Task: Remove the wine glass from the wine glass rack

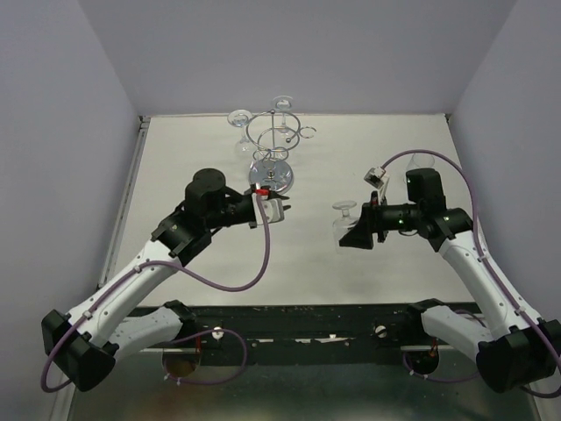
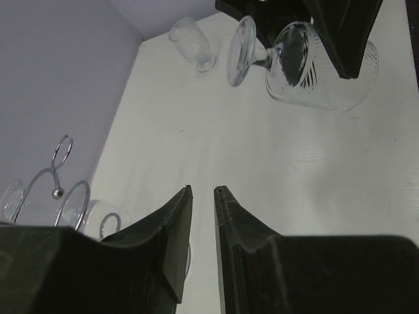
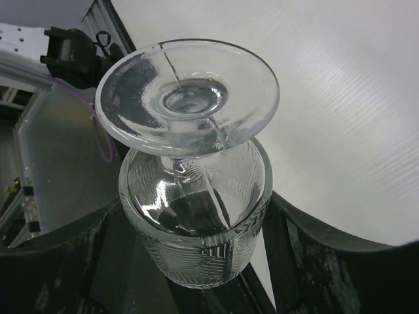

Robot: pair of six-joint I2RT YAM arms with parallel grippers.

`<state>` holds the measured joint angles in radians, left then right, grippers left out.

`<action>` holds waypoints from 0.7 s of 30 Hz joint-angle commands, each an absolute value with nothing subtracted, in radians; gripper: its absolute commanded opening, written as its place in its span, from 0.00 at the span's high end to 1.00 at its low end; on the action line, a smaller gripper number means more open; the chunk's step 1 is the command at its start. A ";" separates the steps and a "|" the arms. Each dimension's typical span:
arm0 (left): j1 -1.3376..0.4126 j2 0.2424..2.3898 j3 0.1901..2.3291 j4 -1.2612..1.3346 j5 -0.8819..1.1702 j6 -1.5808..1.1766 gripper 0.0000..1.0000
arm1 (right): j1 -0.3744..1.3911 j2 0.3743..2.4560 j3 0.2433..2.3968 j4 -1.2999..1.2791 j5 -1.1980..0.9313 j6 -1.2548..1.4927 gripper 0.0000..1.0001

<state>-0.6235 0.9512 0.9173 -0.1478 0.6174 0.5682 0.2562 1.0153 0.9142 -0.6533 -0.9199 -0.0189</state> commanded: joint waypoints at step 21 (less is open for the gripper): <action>-0.913 1.265 1.085 -0.057 0.465 0.824 0.66 | 0.267 0.968 0.854 -0.541 -1.045 0.075 0.99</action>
